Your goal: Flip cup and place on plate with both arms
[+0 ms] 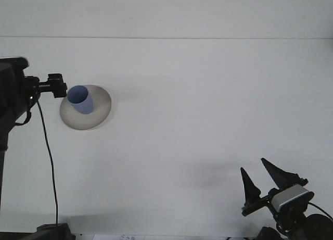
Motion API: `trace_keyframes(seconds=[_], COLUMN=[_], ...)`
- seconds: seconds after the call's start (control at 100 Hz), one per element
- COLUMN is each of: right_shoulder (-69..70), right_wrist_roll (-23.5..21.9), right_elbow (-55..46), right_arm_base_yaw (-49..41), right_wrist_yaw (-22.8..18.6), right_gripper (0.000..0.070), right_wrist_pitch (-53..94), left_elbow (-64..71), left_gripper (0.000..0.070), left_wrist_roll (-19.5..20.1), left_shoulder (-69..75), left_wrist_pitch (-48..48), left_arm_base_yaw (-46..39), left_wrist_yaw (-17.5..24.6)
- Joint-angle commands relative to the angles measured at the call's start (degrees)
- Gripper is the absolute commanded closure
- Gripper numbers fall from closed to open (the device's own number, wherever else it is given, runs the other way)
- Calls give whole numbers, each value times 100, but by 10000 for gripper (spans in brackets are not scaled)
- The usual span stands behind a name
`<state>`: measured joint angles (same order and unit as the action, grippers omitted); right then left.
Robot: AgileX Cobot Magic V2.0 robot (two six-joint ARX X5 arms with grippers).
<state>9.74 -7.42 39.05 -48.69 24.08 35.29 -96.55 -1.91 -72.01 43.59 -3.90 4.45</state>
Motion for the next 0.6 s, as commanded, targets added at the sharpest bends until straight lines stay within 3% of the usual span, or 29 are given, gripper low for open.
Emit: trace_keyframes(seconds=[0.0, 0.2, 0.34, 0.59], right_shoulder=[9, 9, 9, 9], right_wrist_roll=[15, 90, 212, 227], right_elbow=[22, 22, 20, 20], right_arm_base_yaw=[-48, -48, -48, -48], right_wrist_yaw=[282, 754, 787, 734], right_gripper=[251, 251, 251, 251], right_wrist_pitch=[-57, -55, -52, 2], left_elbow=[46, 1648, 3477, 5608], left_gripper=[152, 152, 152, 156], left_wrist_roll=[-74, -105, -645, -1237], left_shoulder=[396, 1971, 3211, 4745], left_wrist_pitch=[-44, -612, -1314, -1543], left_arm_base_yaw=[129, 763, 1303, 1768], left_wrist_yaw=[186, 328, 813, 813])
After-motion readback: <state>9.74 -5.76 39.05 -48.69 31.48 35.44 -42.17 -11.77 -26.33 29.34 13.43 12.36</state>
